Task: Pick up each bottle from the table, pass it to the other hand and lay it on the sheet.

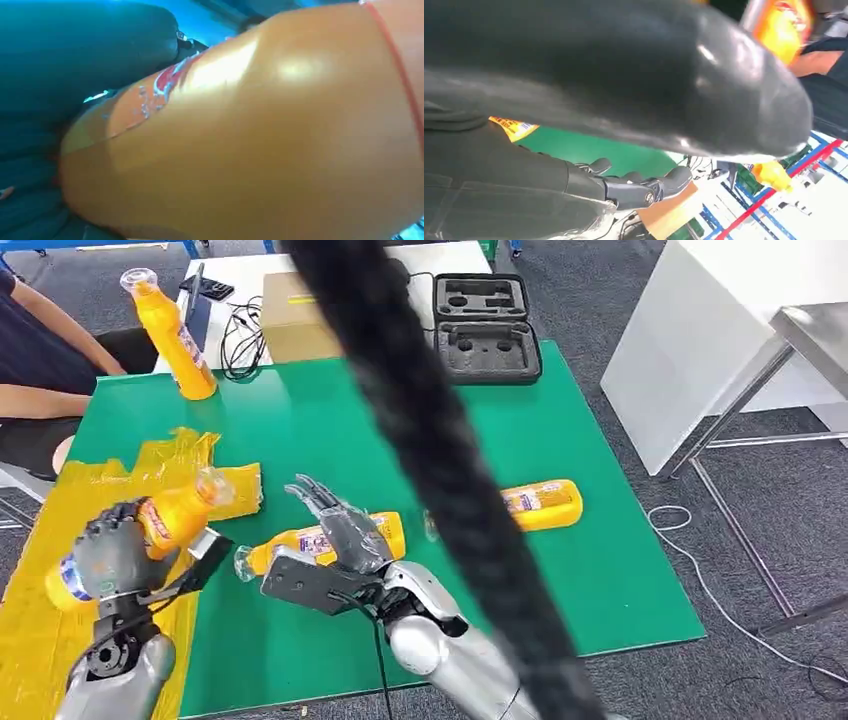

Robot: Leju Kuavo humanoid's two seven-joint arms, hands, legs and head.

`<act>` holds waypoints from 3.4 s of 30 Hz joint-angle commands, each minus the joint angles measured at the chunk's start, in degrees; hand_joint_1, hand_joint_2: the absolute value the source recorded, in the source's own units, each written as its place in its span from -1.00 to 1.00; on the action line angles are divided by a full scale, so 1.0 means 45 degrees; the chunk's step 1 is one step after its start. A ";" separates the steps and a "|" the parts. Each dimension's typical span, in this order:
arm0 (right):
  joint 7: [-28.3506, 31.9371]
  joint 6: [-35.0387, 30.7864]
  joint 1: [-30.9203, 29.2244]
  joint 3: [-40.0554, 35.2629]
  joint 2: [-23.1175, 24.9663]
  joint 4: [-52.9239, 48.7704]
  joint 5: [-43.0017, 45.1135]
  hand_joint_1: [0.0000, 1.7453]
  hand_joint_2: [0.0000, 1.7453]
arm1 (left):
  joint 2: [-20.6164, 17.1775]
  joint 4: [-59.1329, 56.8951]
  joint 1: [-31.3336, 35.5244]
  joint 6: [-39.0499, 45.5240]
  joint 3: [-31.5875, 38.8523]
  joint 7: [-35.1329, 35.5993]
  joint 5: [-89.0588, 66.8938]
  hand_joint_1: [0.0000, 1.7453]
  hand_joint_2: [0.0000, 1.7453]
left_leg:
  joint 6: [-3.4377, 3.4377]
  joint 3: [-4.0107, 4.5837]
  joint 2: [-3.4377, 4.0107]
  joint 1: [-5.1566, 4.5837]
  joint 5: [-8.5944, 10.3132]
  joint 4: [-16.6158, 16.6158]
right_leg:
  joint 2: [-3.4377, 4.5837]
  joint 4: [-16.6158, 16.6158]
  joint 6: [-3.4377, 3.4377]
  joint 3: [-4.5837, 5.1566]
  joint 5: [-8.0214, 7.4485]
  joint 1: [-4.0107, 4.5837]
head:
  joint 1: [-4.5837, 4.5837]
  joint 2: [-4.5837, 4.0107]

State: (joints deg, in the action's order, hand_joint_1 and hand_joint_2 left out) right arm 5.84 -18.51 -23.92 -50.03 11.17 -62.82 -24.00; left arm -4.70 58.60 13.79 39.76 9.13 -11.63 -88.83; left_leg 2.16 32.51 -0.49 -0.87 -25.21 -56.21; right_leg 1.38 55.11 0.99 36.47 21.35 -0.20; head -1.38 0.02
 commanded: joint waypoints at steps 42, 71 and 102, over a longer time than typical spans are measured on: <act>0.0063 0.0504 -0.0032 -0.0052 -0.0474 -0.0039 -0.0585 -1.00 -1.00 | 0.1682 -0.3310 0.0112 0.0054 0.2241 -0.2910 0.1679 -1.00 -1.00 | -0.0032 -0.0102 -0.0054 0.0003 -0.0021 0.0005 | -0.0083 -0.0016 0.0003 -0.0127 0.0026 0.0004 | 0.0000 0.0000; -0.0889 0.0332 -0.1288 0.1040 -0.0890 0.1805 -0.2438 -1.00 1.00 | 0.2809 0.4199 -0.0585 -0.1886 0.0252 -0.6305 2.1912 -1.00 -1.00 | -0.0022 -0.0048 -0.0041 0.0002 -0.0009 -0.0003 | -0.0077 -0.0010 0.0002 -0.0069 0.0011 0.0005 | 0.0000 0.0000; -0.2821 0.3171 -0.2294 0.1067 -0.1009 0.5059 -0.5798 -1.00 1.00 | 0.2844 0.4899 -0.0784 -0.2877 -0.0753 -0.6305 2.3195 -1.00 -1.00 | -0.0045 -0.0094 -0.0042 -0.0003 -0.0027 -0.0007 | -0.0092 -0.0004 -0.0003 -0.0113 0.0032 0.0005 | -0.0005 0.0000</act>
State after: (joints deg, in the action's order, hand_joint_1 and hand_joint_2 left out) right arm -7.04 -8.28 -30.09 -44.30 5.99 -51.49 -49.42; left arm 8.02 82.66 8.04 27.45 8.33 -40.19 15.15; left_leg 2.16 32.38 -0.62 -0.94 -25.21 -56.22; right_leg 1.17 55.07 0.98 36.28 21.34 -0.24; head -1.40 0.02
